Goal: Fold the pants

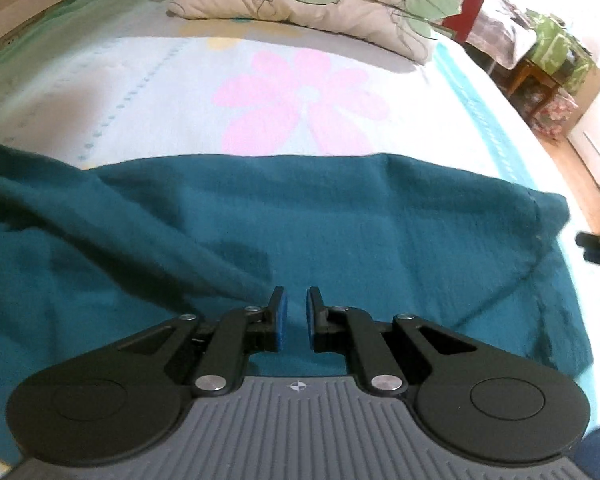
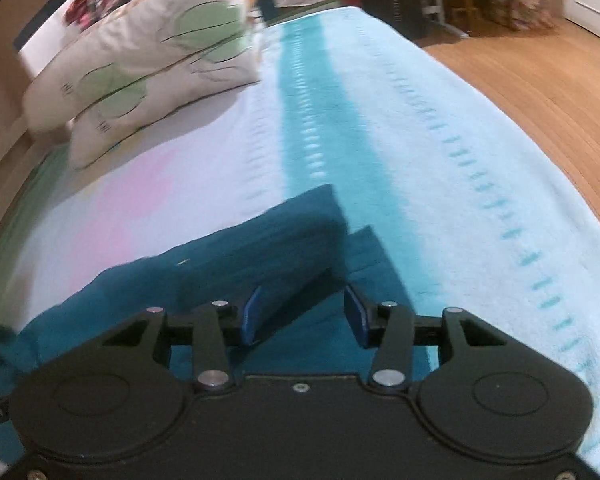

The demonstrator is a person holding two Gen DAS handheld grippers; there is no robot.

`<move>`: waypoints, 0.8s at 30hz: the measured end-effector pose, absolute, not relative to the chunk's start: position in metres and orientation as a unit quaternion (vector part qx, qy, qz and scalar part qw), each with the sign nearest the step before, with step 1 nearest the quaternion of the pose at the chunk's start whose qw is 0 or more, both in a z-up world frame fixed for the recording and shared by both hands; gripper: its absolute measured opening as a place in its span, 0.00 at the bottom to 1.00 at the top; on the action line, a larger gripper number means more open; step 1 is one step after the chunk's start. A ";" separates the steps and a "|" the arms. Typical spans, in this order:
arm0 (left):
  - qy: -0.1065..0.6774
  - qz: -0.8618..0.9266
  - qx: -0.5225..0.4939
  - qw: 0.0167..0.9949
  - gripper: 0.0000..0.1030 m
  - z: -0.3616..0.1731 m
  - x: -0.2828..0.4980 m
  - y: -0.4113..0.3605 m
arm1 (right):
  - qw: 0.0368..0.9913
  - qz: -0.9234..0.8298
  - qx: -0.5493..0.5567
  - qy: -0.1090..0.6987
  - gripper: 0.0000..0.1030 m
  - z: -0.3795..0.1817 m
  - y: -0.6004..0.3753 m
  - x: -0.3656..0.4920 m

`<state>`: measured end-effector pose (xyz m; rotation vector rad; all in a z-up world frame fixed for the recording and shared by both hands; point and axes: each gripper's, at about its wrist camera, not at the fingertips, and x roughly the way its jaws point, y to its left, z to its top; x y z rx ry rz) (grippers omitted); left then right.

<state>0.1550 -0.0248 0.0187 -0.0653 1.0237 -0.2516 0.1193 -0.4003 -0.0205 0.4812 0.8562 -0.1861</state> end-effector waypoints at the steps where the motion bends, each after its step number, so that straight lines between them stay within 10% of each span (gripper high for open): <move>1: 0.495 -0.115 -0.032 0.861 0.10 0.015 0.161 -0.026 | 0.872 -0.088 0.239 0.418 0.54 -0.026 -0.402 0.123; 24: 0.550 -0.113 -0.061 0.825 0.10 -0.024 0.166 -0.012 | 0.912 -0.058 0.175 0.367 0.60 -0.005 -0.384 0.180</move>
